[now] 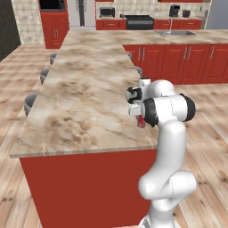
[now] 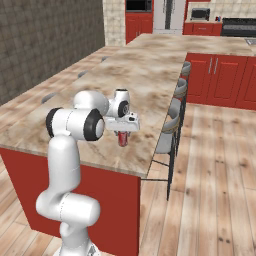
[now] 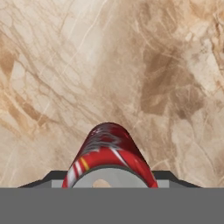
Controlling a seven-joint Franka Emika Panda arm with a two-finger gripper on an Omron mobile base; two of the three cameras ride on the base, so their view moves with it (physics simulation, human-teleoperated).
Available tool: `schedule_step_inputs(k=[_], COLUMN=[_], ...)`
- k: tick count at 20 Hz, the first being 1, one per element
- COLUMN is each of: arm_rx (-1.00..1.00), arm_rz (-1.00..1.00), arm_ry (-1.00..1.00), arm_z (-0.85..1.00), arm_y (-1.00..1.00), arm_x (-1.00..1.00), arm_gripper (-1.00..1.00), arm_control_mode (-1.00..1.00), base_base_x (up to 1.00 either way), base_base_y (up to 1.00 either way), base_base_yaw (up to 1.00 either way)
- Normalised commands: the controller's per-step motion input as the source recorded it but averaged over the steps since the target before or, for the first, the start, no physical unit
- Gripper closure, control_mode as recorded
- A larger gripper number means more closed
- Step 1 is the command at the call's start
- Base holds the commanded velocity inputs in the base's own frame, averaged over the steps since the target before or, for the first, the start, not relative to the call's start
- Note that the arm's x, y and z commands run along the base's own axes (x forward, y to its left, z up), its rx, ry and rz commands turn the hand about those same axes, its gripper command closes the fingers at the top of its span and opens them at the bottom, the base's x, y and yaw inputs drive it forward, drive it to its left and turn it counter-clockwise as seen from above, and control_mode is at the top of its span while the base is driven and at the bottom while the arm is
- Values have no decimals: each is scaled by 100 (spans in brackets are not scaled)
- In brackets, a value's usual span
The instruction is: Four empty soda cans are scattered around the kitchen. Gather all the cans and cluster them next to the stove for recycling.
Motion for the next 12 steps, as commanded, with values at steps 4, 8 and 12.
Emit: schedule_step_inputs(k=[4,8,12], arm_rx=[0,0,0], arm_rz=[0,1,0], arm_ry=[0,0,0], arm_z=[0,0,8], arm_y=[0,0,0], arm_x=[0,0,-1], arm_gripper=[100,100,100], arm_control_mode=[-100,-100,-100], base_base_x=[0,0,0], base_base_y=[0,0,0], base_base_yaw=[0,0,0])
